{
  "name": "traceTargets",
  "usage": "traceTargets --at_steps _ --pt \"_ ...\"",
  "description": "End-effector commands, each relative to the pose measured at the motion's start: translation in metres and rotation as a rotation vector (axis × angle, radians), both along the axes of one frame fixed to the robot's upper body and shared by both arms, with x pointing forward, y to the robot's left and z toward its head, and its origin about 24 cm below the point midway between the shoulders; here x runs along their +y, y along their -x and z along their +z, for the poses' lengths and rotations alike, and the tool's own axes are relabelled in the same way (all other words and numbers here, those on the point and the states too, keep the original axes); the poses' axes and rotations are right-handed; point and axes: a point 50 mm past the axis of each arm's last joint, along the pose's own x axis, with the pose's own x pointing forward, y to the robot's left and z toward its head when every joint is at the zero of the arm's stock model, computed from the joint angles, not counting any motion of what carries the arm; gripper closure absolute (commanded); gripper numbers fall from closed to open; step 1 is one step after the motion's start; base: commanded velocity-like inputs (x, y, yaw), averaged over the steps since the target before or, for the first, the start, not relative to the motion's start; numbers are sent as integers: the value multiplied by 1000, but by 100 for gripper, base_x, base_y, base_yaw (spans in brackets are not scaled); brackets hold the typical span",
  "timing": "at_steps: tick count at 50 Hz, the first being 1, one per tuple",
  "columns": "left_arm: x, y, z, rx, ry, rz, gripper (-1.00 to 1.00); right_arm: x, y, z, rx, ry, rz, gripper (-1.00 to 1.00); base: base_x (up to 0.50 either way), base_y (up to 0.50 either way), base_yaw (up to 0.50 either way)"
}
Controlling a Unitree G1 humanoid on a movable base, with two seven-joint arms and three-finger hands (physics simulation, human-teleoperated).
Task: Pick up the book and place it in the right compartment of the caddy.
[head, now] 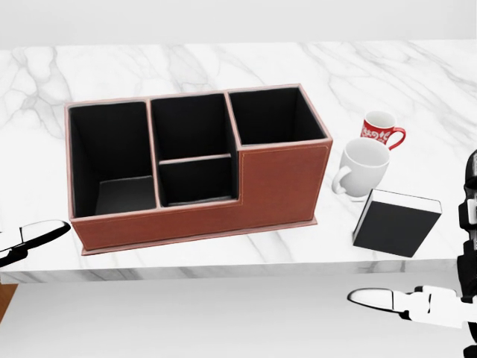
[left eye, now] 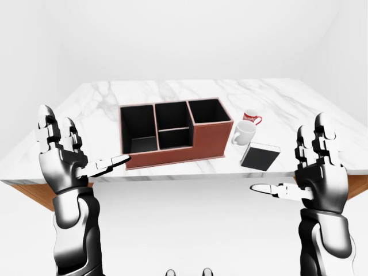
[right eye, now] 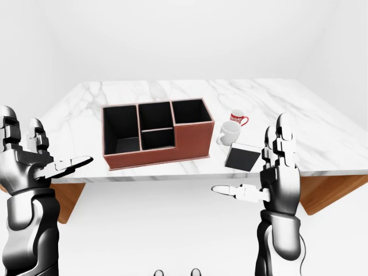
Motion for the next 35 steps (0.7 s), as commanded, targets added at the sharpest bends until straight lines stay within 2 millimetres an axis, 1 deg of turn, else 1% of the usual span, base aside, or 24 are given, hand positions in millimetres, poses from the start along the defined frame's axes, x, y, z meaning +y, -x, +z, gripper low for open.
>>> traceTargets --at_steps 1,5,6,8,17,18,19,21,22,23,35 --pt "0 0 1 -2 0 0 -100 -1 -1 -7 31 -11 3 -100 23 0 0" --pt "0 1 2 -7 1 2 -100 -1 -1 -6 28 -10 4 -100 23 0 0" --pt "0 0 1 -4 1 1 -100 0 1 5 -21 5 5 -100 23 0 0" --pt "0 1 2 -8 1 1 -100 0 2 7 -32 10 5 -100 23 0 0" --pt "0 1 2 -8 1 3 -100 0 2 7 -31 10 5 -100 23 0 0" --pt "0 0 1 -7 1 2 -100 -1 0 -4 17 -6 4 -100 23 0 0" --pt "0 1 1 -7 1 2 -100 -1 1 3 -14 4 4 -100 23 0 0" --pt "0 1 1 -7 1 2 -100 -1 0 -4 20 -6 3 -100 23 0 0" --pt "0 1 2 -8 0 3 -100 0 2 5 -21 7 4 -100 23 0 0" --pt "0 1 2 -8 1 2 -100 0 2 6 -29 10 4 -100 23 0 0" --pt "1 1 2 -7 0 6 -100 -2 2 5 -20 9 0 -100 23 0 0"
